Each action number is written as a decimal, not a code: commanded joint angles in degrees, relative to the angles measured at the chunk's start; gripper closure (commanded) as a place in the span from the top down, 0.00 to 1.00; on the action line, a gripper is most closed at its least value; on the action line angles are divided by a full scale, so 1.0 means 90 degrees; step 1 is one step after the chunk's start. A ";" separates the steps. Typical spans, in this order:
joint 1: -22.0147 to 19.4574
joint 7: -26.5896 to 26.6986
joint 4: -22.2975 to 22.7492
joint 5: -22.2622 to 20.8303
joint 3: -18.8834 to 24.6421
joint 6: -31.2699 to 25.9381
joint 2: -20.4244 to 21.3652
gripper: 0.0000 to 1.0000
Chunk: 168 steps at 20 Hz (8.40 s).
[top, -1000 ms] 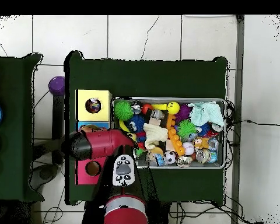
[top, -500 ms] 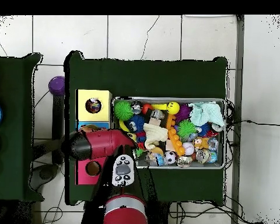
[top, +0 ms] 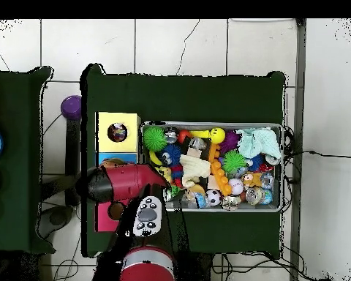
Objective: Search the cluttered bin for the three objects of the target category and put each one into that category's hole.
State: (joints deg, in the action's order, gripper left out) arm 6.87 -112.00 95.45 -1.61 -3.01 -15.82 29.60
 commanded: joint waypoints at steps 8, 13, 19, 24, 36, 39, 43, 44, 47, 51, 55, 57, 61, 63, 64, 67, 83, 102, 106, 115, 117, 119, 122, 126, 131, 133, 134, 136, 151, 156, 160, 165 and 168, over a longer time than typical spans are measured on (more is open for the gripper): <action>-0.0279 -0.1271 -0.0688 0.0354 0.0157 0.1647 -0.1287 1.00; -0.0441 -0.1217 -0.0513 0.0349 0.0320 0.1472 -0.1086 1.00; -0.0714 -0.1034 -0.0159 0.0320 0.0576 0.0981 -0.0535 1.00; -0.0771 -0.0938 -0.0098 0.0305 0.0612 0.0627 -0.0289 1.00; 0.0011 -0.1258 -0.0465 0.0425 -0.0017 0.0299 -0.0352 1.00; 0.0210 -0.1336 -0.0590 0.0556 -0.0141 0.0095 -0.0369 1.00; 0.0419 -0.1353 -0.0702 0.0689 -0.0308 -0.0262 -0.0261 1.00; 0.0392 -0.1316 -0.0679 0.0702 -0.0291 -0.0281 -0.0228 1.00; 0.0419 -0.1275 -0.0690 0.0781 -0.0309 -0.0486 -0.0127 1.00; 0.0310 -0.1202 -0.0610 0.0838 -0.0179 -0.0499 -0.0069 1.00; 0.0285 -0.1144 -0.0560 0.0871 -0.0155 -0.0617 0.0034 1.00; 0.0261 -0.1123 -0.0501 0.0890 -0.0128 -0.0671 0.0128 1.00; 0.0174 -0.1056 -0.0465 0.0896 -0.0079 -0.0735 0.0213 1.00; 0.0155 -0.1052 -0.0426 0.0899 -0.0054 -0.0719 0.0238 1.00; 0.0156 -0.1058 -0.0418 0.0901 -0.0049 -0.0714 0.0249 1.00; 0.0199 -0.1094 -0.0328 0.0879 -0.0088 -0.0610 0.0283 1.00; 0.0162 -0.1026 -0.0256 0.0877 -0.0007 -0.0680 0.0478 1.00; 0.0154 -0.1038 -0.0302 0.0901 0.0018 -0.1184 0.0732 1.00; 0.0114 -0.1032 -0.0304 0.0896 0.0058 -0.1083 0.0660 1.00; 0.0174 -0.1124 -0.0350 0.0893 0.0023 -0.0881 0.0490 1.00; 0.0170 -0.1108 -0.0468 0.0816 0.0019 -0.0561 0.0157 1.00; 0.0028 -0.1089 -0.0563 0.0745 0.0173 0.0167 -0.0385 1.00; -0.0035 -0.1173 -0.0705 0.0649 0.0200 0.0989 -0.0906 1.00; -0.0112 -0.1173 -0.0955 0.0604 0.0250 0.1741 -0.1485 1.00; -0.0170 -0.1229 -0.1363 0.0679 0.0293 0.2240 -0.2052 1.00; -0.0094 -0.1373 -0.1460 0.0791 0.0193 0.2436 -0.2175 1.00; -0.0055 -0.1454 -0.1473 0.0861 0.0143 0.2491 -0.2207 1.00; 0.0201 -0.1699 -0.1525 0.1122 -0.0225 0.2634 -0.2294 1.00; 0.0609 -0.1663 -0.1514 0.1651 -0.0715 0.2385 -0.2353 0.00; 0.0837 -0.1655 -0.1399 0.1643 -0.1031 0.2904 -0.2173 0.00; 0.0521 -0.1348 -0.1115 0.1280 -0.0524 0.2580 -0.1755 0.00; 0.0407 -0.1027 -0.0763 0.1199 -0.0382 0.1641 -0.0954 0.00; 0.0528 -0.1183 -0.0410 0.1457 -0.0520 0.0848 -0.0340 0.00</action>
State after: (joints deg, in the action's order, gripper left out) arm 15.59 -112.26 94.57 9.08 -12.71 -13.98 26.67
